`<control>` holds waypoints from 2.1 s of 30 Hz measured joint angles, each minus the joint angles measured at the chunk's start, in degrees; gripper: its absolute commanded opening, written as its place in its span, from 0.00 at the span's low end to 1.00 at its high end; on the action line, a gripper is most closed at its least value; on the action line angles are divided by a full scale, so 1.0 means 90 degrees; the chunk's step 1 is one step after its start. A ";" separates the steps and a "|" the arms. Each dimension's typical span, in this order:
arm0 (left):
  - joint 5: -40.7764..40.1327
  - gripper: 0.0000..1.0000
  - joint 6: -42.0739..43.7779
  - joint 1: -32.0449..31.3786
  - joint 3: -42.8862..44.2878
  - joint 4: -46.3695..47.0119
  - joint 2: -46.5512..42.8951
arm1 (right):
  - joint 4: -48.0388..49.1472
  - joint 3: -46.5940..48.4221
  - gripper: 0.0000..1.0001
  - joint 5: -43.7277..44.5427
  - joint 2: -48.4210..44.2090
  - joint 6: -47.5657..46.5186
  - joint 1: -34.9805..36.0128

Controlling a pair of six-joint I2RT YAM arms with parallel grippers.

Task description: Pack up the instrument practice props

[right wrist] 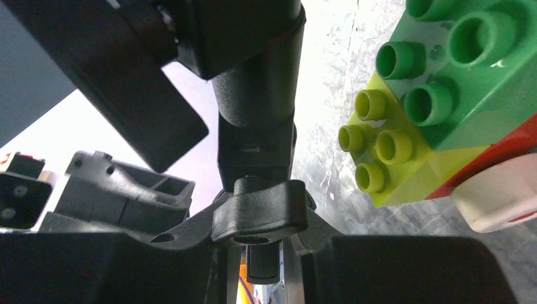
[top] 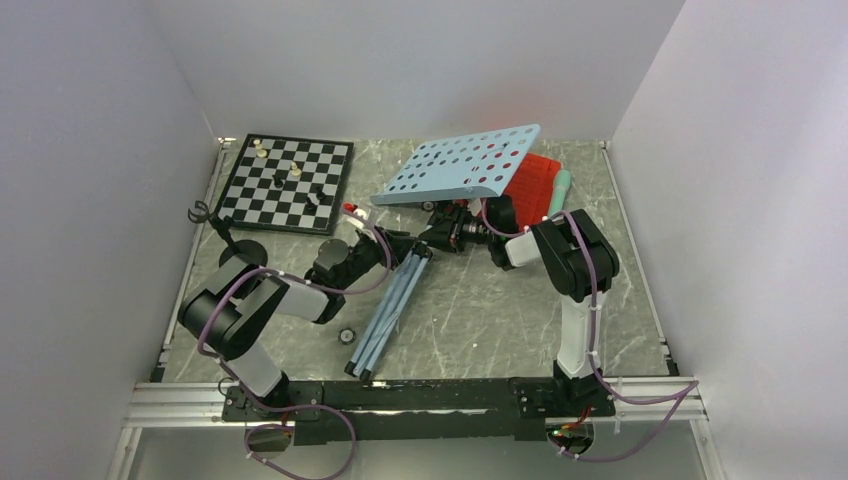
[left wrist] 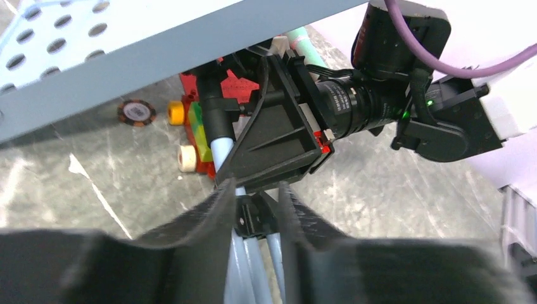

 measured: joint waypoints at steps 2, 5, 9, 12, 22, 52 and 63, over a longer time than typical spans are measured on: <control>0.0058 0.69 -0.0046 0.0053 0.0000 -0.0143 -0.0029 | -0.0029 -0.0005 0.00 -0.0034 0.0000 -0.0049 -0.0073; 0.0136 0.87 -0.0097 0.0182 0.0087 -0.0979 -0.0236 | -0.0078 -0.0073 0.00 -0.0163 0.0000 -0.0170 -0.0206; 0.0209 0.99 -0.0095 0.0250 0.0131 -0.1792 -0.0610 | -0.0177 -0.0151 0.00 -0.0338 -0.0005 -0.0357 -0.0389; 0.0432 0.99 -0.0095 0.0245 0.0131 -0.2137 -0.0767 | -0.0189 -0.0180 0.00 -0.0410 -0.0010 -0.0418 -0.0447; 0.1588 0.99 -0.0104 -0.0143 0.0780 -0.2640 0.0328 | -0.0478 -0.0121 0.00 -0.0520 -0.0017 -0.0712 -0.0481; 0.1018 0.00 -0.0658 -0.0546 0.0699 -0.2341 0.0799 | -0.2108 -0.0804 1.00 -0.0168 -0.1149 -0.1443 -0.0619; 0.0532 0.00 -0.0342 -0.0653 0.0510 -0.2385 0.0459 | -0.3504 -0.1511 1.00 0.0287 -0.2531 -0.1870 -0.0675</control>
